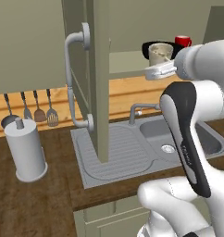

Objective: Gather all objects into one cabinet and sort the glasses and bowls to opposite sides.

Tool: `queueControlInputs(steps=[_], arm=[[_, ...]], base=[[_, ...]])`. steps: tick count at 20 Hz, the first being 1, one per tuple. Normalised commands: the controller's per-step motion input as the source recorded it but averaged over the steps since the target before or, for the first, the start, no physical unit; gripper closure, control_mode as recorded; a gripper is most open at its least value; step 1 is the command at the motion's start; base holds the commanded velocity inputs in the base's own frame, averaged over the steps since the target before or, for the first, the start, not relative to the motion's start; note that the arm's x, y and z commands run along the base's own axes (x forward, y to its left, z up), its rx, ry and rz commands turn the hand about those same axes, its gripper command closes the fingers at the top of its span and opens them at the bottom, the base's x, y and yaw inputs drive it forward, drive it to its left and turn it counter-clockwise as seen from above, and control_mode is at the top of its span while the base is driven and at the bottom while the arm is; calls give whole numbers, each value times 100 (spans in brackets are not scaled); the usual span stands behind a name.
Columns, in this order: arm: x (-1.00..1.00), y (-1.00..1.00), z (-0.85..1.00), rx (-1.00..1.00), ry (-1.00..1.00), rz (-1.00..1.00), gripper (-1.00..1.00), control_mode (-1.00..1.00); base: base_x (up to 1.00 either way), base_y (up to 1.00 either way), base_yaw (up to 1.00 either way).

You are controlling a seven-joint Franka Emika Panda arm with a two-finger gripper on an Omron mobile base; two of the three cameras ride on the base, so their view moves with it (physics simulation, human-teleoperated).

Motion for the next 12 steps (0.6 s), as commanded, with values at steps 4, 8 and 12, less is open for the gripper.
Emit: queueControlInputs(steps=[4, 8, 12], arm=[[62, 3, -4, -1, 0, 0, 100, -100], [68, 6, -5, 0, 0, 0, 100, -100], [69, 5, -10, 0, 0, 0, 100, -100]], base=[[0, 0, 0], [0, 0, 0], [0, 0, 0]])
